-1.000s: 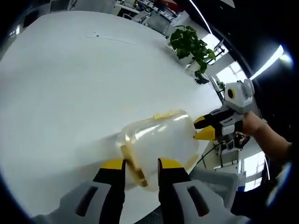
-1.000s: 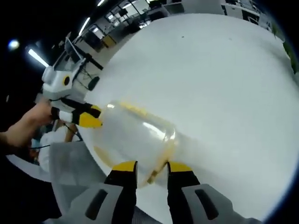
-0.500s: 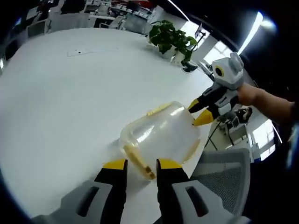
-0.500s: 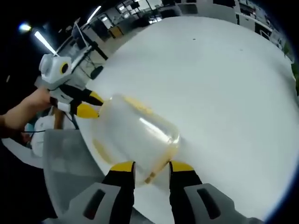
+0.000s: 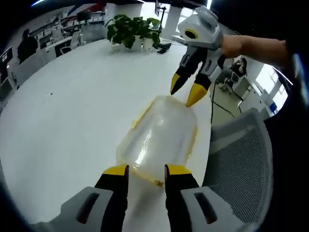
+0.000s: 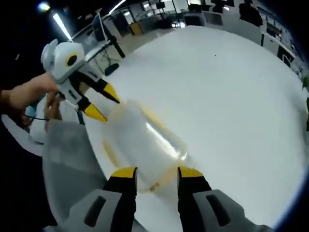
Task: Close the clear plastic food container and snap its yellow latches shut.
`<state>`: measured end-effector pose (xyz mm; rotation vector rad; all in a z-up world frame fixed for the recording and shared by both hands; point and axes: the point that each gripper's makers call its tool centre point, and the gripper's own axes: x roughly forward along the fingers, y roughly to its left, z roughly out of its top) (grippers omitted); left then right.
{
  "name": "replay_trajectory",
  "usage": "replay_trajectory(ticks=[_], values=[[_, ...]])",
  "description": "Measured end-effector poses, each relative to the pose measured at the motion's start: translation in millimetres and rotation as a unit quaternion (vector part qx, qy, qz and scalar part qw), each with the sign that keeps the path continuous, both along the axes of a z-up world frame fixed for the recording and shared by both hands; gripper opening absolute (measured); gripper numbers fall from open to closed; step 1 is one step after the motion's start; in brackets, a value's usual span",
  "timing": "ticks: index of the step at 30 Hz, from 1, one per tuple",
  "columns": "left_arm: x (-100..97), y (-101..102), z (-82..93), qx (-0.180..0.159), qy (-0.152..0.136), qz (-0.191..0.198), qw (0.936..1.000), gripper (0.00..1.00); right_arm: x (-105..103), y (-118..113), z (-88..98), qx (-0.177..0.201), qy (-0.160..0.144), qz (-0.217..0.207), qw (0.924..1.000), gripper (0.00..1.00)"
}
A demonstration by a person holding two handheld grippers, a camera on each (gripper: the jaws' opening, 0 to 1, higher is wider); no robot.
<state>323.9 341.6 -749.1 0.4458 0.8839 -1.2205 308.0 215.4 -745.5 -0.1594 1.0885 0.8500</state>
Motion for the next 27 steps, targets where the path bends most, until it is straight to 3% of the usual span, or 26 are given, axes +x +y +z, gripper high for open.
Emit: replay_trajectory(ticks=[5,9,14,17,27], values=[[0.4,-9,5.2,-0.009,0.002,-0.012,0.9999,0.28,0,8,4.0,-0.011,-0.028,0.057,0.9979,0.33],[-6.1,-16,6.1,0.001,-0.006,-0.048,0.9989,0.28,-3,15,4.1,-0.015,-0.038,0.099,0.9942,0.30],[-15.7,-26,5.8,0.009,-0.025,-0.103,0.9943,0.27,-3,26,6.4,-0.010,-0.049,0.116,0.9920,0.33],[-16.4,-29,0.4,0.025,-0.026,-0.108,0.9935,0.27,-3,30,4.7,-0.022,-0.058,0.138,0.9884,0.31],[-20.5,-49,4.1,0.013,-0.040,-0.147,0.9882,0.26,2,47,3.5,-0.035,-0.071,0.181,0.9802,0.31]])
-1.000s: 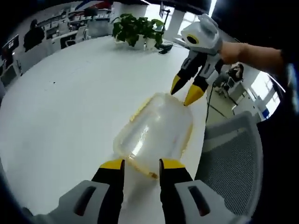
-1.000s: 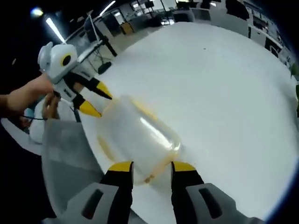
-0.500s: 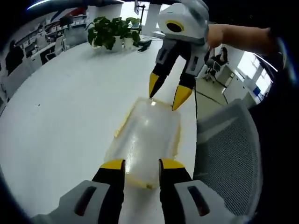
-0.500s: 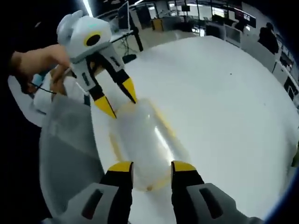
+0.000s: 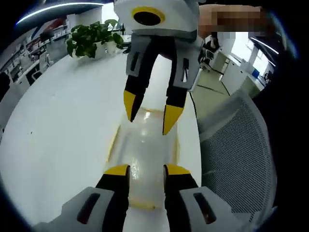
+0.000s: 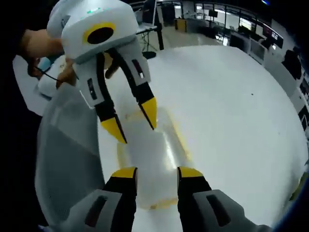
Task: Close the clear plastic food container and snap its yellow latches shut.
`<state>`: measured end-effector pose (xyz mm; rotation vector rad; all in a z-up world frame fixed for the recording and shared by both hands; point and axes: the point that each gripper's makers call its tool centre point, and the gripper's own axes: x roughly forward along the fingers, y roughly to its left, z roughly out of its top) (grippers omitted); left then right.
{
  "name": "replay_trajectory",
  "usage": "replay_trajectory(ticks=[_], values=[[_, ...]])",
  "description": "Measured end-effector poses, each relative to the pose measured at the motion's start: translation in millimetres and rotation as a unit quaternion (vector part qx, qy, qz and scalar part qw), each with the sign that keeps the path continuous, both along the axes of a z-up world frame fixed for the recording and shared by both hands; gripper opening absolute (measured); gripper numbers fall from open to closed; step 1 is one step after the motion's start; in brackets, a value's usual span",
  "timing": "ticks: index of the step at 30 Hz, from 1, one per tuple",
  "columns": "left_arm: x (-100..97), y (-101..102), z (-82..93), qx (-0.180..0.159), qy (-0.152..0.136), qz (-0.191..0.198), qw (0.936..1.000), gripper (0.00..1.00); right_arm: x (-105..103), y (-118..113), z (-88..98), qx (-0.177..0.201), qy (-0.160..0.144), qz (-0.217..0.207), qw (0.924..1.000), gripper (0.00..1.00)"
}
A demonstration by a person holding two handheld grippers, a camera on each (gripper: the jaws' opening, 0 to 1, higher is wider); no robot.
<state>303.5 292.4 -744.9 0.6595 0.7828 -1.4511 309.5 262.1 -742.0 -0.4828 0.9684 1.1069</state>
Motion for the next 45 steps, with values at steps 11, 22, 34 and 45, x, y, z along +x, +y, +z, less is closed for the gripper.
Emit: replay_trajectory(ticks=[11,22,34,45], values=[[-5.5,-12,-10.1,0.013,-0.003,-0.013,0.9998,0.25,3,7,-4.6,-0.016,-0.003,0.025,0.9995,0.30],[-13.1,-14,-9.5,0.020,-0.011,-0.027,0.9994,0.25,12,8,-10.3,-0.029,-0.010,0.031,0.9990,0.30],[-18.6,-11,-11.0,0.030,-0.029,-0.028,0.9987,0.32,28,9,-14.2,-0.028,0.006,0.006,0.9996,0.34],[-26.3,-13,-14.4,0.035,-0.054,-0.028,0.9976,0.37,23,7,-28.2,-0.018,0.053,0.011,0.9984,0.53]])
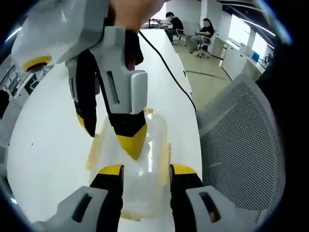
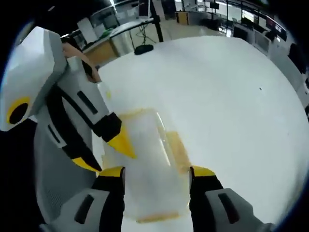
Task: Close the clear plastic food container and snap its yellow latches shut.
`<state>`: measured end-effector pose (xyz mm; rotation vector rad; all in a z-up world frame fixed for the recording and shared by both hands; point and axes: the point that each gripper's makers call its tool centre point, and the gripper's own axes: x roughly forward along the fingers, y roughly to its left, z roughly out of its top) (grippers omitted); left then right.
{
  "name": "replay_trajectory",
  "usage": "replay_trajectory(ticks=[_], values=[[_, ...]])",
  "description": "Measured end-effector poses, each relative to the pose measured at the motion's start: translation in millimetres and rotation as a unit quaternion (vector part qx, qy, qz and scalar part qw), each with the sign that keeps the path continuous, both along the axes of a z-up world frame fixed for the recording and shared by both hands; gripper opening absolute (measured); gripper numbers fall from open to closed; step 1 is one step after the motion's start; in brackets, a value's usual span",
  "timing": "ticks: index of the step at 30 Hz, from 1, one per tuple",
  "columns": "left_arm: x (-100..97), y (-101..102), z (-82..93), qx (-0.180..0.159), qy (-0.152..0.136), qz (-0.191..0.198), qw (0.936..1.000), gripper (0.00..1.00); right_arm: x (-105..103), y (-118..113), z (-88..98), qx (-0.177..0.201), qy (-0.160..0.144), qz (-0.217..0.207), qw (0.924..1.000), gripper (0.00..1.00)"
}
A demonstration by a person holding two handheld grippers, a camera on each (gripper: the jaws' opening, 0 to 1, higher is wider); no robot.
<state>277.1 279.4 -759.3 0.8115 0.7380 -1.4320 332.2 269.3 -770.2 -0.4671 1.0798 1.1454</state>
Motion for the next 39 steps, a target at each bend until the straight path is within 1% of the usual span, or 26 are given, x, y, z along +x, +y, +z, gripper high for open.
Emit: replay_trajectory(ticks=[1,2,3,9,14,18,19,21,23,25,26,31,34,39], values=[[-0.1,0,0.4,-0.003,0.001,0.003,1.0000,0.37,-1,0,0.1,0.000,0.002,0.001,1.0000,0.52],[-0.9,-3,2.0,-0.015,0.007,0.014,0.9998,0.37,-1,0,0.7,0.000,0.003,0.001,1.0000,0.52],[-0.7,-3,2.4,-0.017,0.009,0.018,0.9997,0.37,-1,0,1.4,0.001,0.003,0.002,1.0000,0.52],[-0.1,0,1.4,-0.011,0.005,0.022,0.9997,0.37,1,0,4.0,0.004,0.003,0.021,0.9998,0.52],[-0.6,2,-0.6,-0.002,-0.003,0.023,0.9997,0.37,6,4,7.6,0.007,0.000,0.041,0.9992,0.51],[1.0,3,-1.3,0.008,-0.026,0.020,0.9994,0.38,5,8,3.5,-0.001,0.004,0.076,0.9971,0.50],[2.6,2,-1.7,0.009,-0.036,0.018,0.9992,0.39,5,8,2.5,-0.003,0.005,0.082,0.9966,0.50],[3.4,1,-3.1,0.013,-0.045,0.013,0.9988,0.40,6,12,1.3,0.001,0.014,0.092,0.9957,0.50],[2.0,-1,-3.9,0.013,-0.045,0.015,0.9988,0.40,6,16,1.4,0.008,0.022,0.097,0.9950,0.50],[1.0,-3,-5.1,0.015,-0.051,0.013,0.9985,0.40,8,19,0.8,0.011,0.025,0.105,0.9941,0.50],[1.0,-4,-5.9,0.017,-0.058,0.010,0.9981,0.41,8,19,0.3,0.011,0.025,0.109,0.9936,0.50],[3.4,-10,-7.5,0.020,-0.075,0.007,0.9970,0.43,9,16,-7.5,0.001,0.037,0.137,0.9899,0.49],[5.3,-10,-9.3,0.030,-0.098,-0.006,0.9947,0.44,10,16,-7.6,0.004,0.043,0.141,0.9891,0.48],[7.1,-12,-11.8,0.041,-0.114,-0.012,0.9926,0.45,11,14,-9.0,0.001,0.059,0.143,0.9880,0.45]])
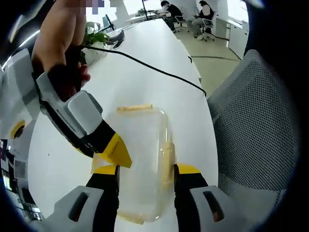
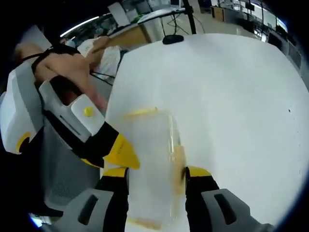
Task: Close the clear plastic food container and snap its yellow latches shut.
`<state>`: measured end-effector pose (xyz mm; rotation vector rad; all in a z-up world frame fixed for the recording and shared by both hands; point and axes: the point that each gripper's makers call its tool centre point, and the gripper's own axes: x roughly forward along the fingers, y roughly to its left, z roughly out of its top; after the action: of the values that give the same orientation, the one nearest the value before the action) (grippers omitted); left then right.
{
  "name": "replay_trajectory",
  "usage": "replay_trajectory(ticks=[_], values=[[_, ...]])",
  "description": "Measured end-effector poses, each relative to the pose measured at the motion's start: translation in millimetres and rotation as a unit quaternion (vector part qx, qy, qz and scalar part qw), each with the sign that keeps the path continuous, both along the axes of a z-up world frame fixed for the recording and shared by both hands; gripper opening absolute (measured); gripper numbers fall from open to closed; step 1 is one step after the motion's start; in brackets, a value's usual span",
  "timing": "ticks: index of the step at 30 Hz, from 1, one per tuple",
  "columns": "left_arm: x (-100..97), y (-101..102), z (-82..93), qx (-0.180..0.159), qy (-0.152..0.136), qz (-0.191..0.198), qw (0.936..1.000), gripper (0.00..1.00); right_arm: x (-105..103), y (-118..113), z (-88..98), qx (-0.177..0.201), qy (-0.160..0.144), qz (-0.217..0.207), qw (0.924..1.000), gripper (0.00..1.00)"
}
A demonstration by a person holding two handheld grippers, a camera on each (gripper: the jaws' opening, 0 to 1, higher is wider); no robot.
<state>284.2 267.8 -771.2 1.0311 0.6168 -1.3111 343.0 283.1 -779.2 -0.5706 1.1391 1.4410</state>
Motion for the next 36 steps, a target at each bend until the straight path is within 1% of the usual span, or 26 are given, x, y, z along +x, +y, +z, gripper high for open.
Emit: replay_trajectory(ticks=[6,14,18,21,22,23,24,25,27,30,31,32,33,34,36], values=[[2.3,-1,-1.3,0.008,-0.008,0.009,0.9999,0.46,-1,-1,0.1,-0.013,-0.002,0.010,0.9999,0.45],[5.2,-1,-1.8,0.027,-0.013,0.024,0.9993,0.44,-2,-1,-0.8,-0.027,0.000,0.029,0.9992,0.43],[5.6,-1,-2.8,0.038,-0.013,0.033,0.9986,0.43,-3,0,-0.9,-0.042,0.005,0.038,0.9984,0.41],[6.3,0,-3.1,0.041,-0.014,0.038,0.9984,0.42,-3,-1,-1.8,-0.051,0.005,0.038,0.9979,0.40],[14.2,-1,-1.6,0.046,-0.046,0.033,0.9973,0.41,-2,-3,-2.4,-0.058,0.003,0.034,0.9978,0.40],[6.4,-10,-9.8,0.043,-0.029,0.039,0.9979,0.41,-3,-2,-2.7,-0.058,0.006,0.033,0.9977,0.40],[5.5,-8,-8.5,0.042,-0.024,0.042,0.9979,0.41,-3,-2,-3.3,-0.060,0.006,0.032,0.9977,0.39],[3.9,-11,-10.4,0.044,-0.022,0.044,0.9978,0.41,-3,-2,-3.5,-0.060,0.007,0.032,0.9976,0.38],[3.4,-9,-10.6,0.048,-0.021,0.048,0.9974,0.41,-4,0,-3.9,-0.068,0.005,0.033,0.9971,0.37],[5.5,-5,-7.9,0.046,-0.016,0.047,0.9977,0.41,-4,1,-4.3,-0.086,0.004,0.035,0.9957,0.36],[4.6,-4,-8.5,0.043,-0.017,0.044,0.9980,0.41,-3,0,-3.6,-0.087,0.009,0.034,0.9956,0.35],[3.6,-3,-9.2,0.039,-0.007,0.045,0.9982,0.42,-4,-1,-4.4,-0.084,0.029,0.030,0.9956,0.35],[6.4,-2,-8.4,0.040,-0.016,0.044,0.9981,0.42,-1,-1,-3.8,-0.078,0.033,0.029,0.9960,0.33],[7.2,-2,-7.1,0.041,-0.020,0.044,0.9980,0.42,0,-2,-3.5,-0.077,0.039,0.026,0.9959,0.32],[7.6,-2,-7.1,0.046,-0.022,0.047,0.9976,0.42,-1,-1,-4.3,-0.080,0.032,0.043,0.9954,0.32]])
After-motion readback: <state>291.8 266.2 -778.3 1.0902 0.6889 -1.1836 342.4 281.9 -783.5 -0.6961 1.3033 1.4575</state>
